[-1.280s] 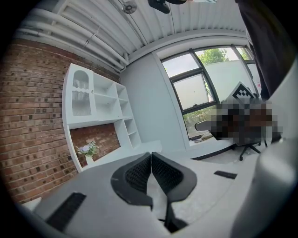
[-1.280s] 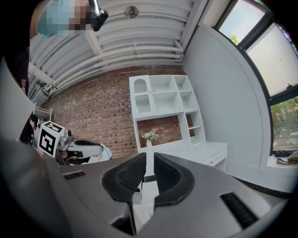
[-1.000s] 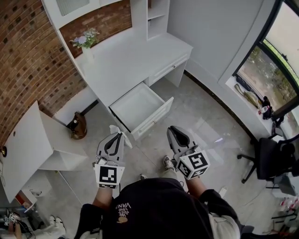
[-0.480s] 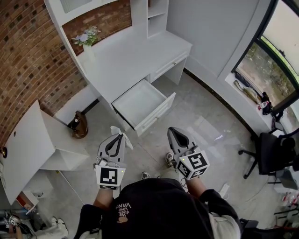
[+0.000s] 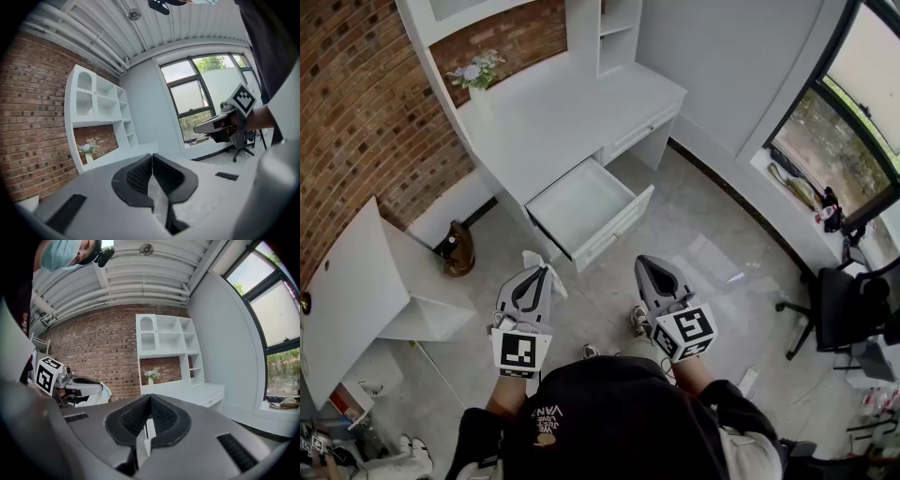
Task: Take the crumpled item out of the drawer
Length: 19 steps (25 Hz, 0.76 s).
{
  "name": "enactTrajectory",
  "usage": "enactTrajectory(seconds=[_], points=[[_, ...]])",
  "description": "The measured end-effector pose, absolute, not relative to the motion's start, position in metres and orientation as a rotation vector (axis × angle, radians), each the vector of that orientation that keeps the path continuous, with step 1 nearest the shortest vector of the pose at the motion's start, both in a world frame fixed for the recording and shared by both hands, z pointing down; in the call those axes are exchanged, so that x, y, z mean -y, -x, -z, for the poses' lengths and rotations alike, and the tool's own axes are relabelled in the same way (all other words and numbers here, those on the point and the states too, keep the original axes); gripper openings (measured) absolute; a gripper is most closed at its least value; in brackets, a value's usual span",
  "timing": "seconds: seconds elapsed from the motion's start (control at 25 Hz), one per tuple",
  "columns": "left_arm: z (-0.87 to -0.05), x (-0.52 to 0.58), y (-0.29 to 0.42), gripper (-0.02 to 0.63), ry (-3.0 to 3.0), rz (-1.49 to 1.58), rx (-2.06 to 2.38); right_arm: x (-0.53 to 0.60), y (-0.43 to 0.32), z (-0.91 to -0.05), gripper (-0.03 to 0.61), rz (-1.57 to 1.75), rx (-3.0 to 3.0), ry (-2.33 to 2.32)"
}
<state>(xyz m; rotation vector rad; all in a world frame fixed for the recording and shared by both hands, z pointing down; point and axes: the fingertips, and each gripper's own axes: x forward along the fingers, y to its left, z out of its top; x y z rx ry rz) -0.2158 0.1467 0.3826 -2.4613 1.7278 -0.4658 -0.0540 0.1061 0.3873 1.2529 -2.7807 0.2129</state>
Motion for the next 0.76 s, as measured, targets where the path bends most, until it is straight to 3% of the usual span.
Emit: enactTrajectory(seconds=[0.76], points=[[-0.387, -0.132, 0.215, 0.012, 2.464, 0.48, -1.731, -0.089, 0.052, -0.389, 0.0, -0.217, 2.774, -1.269]])
